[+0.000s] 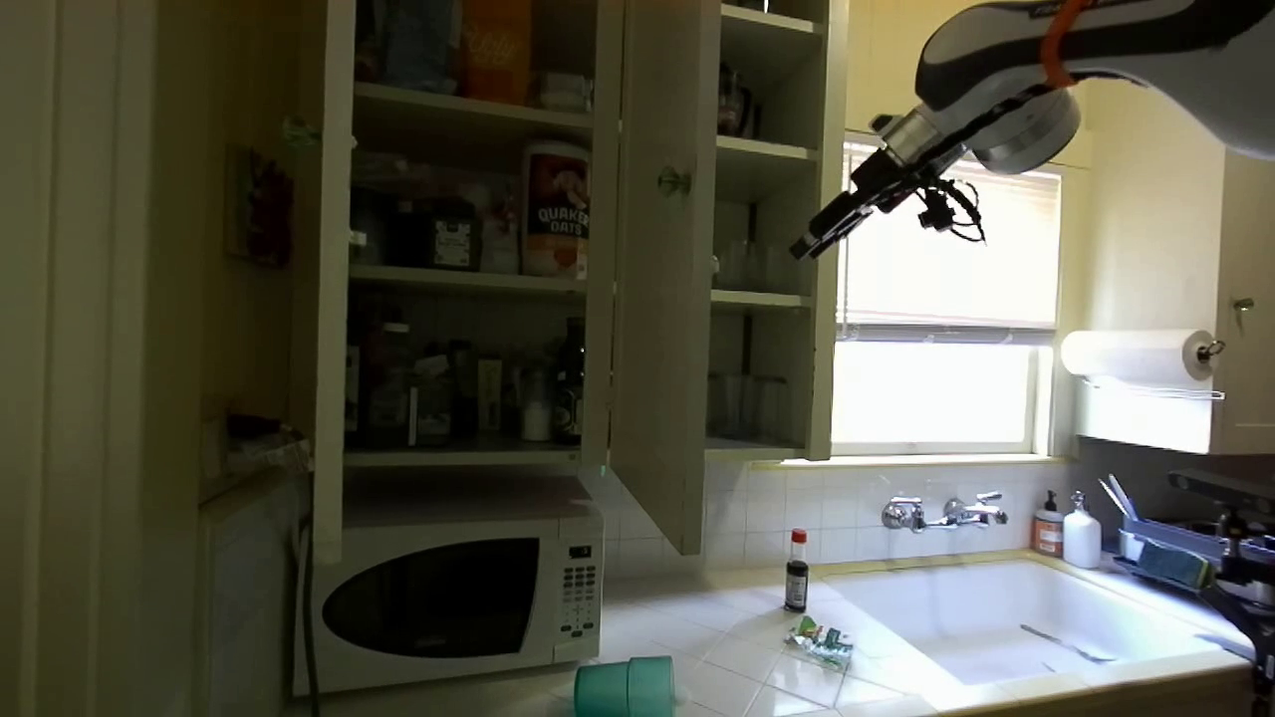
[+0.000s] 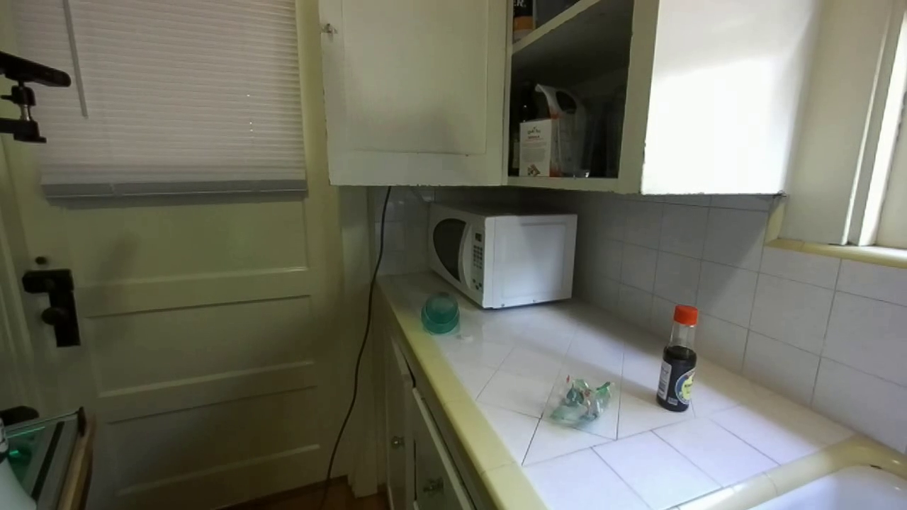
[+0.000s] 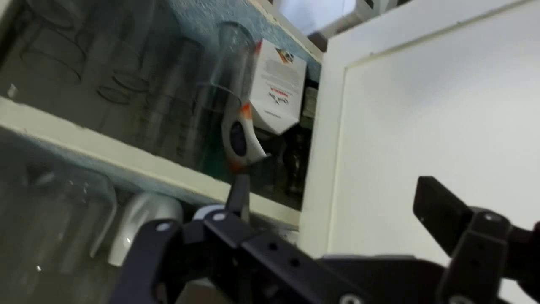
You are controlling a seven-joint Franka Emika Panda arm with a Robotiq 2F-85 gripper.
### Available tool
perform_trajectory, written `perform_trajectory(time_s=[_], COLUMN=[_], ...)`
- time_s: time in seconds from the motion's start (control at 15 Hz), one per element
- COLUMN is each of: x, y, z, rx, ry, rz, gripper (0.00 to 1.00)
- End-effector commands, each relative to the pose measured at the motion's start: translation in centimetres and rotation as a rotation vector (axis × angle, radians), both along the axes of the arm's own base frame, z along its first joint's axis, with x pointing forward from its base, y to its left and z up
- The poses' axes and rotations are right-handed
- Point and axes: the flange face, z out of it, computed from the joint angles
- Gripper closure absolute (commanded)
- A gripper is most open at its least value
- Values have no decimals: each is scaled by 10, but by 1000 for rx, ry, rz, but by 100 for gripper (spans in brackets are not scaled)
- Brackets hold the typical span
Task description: Open the cupboard then put the cup inside
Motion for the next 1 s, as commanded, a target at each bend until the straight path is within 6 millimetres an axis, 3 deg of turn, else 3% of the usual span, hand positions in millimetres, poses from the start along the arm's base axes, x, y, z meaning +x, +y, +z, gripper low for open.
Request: perform_trajectory(time_s=[0.0,0.13,0.4,0.93], x=[20,31,52,56], y=[-34,-48,-47,2], z=[-51,-82,-137,-207], rx=[-14,11,99,305], ry=[132,229,395,599], rz=[-150,-211,-323,-633], gripper=[0,0,0,0])
